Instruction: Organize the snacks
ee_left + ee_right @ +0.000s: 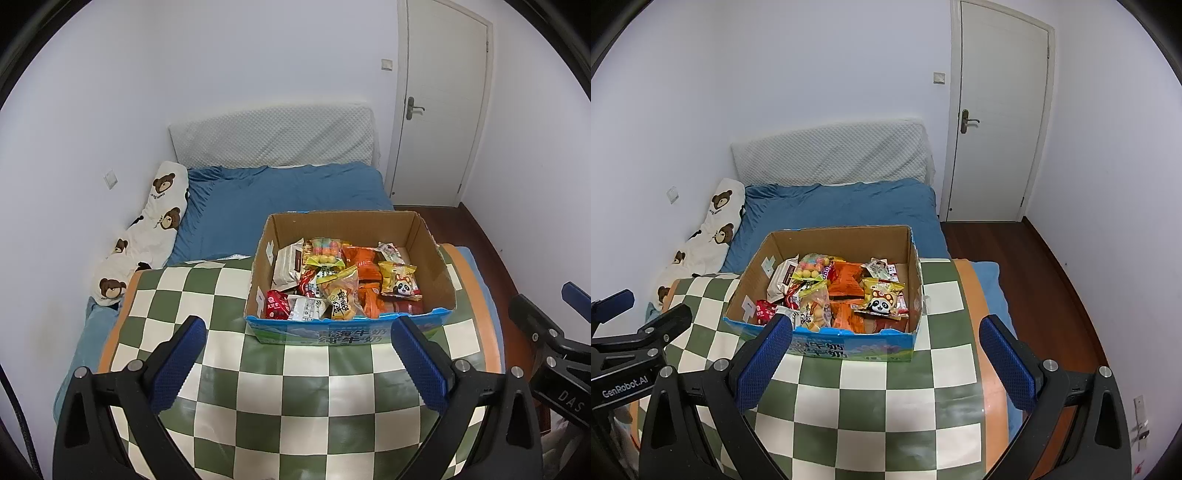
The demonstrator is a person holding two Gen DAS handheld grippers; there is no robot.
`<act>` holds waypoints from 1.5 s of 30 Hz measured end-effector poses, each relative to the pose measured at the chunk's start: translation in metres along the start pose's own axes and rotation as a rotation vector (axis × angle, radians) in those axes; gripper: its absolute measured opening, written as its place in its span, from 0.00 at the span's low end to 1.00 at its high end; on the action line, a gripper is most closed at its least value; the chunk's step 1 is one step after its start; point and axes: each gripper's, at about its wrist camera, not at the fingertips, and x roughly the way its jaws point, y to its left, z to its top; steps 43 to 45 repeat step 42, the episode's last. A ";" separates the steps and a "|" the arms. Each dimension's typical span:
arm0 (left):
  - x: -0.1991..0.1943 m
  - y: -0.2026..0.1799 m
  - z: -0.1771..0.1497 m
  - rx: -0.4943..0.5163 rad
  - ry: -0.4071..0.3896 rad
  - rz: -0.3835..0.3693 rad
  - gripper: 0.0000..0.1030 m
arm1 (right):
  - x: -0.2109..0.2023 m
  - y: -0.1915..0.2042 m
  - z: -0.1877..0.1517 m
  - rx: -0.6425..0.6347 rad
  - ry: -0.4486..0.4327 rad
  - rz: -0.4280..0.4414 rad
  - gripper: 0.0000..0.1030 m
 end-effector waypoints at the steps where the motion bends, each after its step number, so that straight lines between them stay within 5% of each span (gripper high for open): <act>1: -0.001 0.000 0.000 0.002 -0.001 0.000 1.00 | -0.001 -0.001 0.000 -0.001 -0.001 -0.003 1.00; 45: -0.006 -0.001 -0.002 0.004 -0.021 -0.002 1.00 | -0.008 -0.005 0.001 0.002 -0.001 -0.014 1.00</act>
